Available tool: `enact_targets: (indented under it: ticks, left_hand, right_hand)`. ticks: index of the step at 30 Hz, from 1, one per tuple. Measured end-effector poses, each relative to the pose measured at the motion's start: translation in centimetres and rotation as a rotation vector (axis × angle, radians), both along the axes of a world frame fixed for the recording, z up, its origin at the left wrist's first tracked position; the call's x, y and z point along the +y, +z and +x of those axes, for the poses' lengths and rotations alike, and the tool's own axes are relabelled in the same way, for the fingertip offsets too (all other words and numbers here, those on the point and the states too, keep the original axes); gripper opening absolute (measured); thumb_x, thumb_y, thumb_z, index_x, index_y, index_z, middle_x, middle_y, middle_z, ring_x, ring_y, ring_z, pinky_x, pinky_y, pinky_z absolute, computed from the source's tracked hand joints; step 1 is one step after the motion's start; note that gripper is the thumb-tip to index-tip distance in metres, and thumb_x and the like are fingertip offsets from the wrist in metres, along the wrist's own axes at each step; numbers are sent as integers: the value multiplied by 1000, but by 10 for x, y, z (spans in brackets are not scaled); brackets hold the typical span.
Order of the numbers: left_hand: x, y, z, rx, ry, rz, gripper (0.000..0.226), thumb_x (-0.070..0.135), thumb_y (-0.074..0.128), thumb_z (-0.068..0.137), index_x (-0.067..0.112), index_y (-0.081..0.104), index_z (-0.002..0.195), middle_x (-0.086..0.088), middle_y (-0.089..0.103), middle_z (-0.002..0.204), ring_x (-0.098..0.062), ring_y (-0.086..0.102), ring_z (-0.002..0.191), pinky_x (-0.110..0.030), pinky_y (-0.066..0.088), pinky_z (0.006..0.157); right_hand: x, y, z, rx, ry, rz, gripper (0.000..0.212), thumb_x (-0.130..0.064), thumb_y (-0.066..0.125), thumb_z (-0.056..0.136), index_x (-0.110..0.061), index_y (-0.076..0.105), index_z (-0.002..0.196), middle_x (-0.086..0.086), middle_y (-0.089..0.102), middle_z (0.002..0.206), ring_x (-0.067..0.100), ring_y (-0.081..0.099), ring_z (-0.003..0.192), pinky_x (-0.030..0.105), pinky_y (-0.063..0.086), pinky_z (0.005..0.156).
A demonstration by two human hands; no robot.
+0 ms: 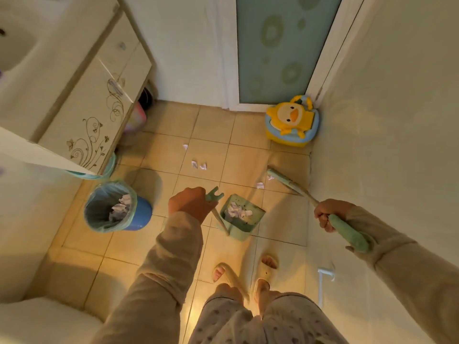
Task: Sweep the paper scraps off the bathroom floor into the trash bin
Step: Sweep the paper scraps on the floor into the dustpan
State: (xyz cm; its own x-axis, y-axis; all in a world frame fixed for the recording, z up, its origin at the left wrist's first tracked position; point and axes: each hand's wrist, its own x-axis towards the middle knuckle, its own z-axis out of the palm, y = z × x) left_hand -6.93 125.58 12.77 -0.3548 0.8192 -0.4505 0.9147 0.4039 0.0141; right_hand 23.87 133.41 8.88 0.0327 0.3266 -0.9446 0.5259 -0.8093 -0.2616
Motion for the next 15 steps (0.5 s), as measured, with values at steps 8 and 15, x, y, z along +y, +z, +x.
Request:
enact_targets:
  ticks: [8, 15]
  left_hand:
    - [9, -1, 2, 5, -15, 12, 44, 53, 47, 89, 15, 62, 104, -7, 68, 102, -25, 65, 94, -30, 49, 79]
    - [10, 1, -9, -17, -39, 9, 44, 51, 45, 91, 14, 61, 109, -7, 67, 108, -25, 63, 100, -30, 49, 84]
  right_hand:
    - [-39, -5, -4, -82, 171, -160, 33, -3, 40, 86, -10, 35, 55, 2, 41, 27, 9, 38, 21, 9, 33, 33]
    - [-27, 29, 2, 36, 156, -254, 44, -2, 37, 95, -12, 33, 52, -1, 37, 25, 6, 35, 17, 7, 24, 27]
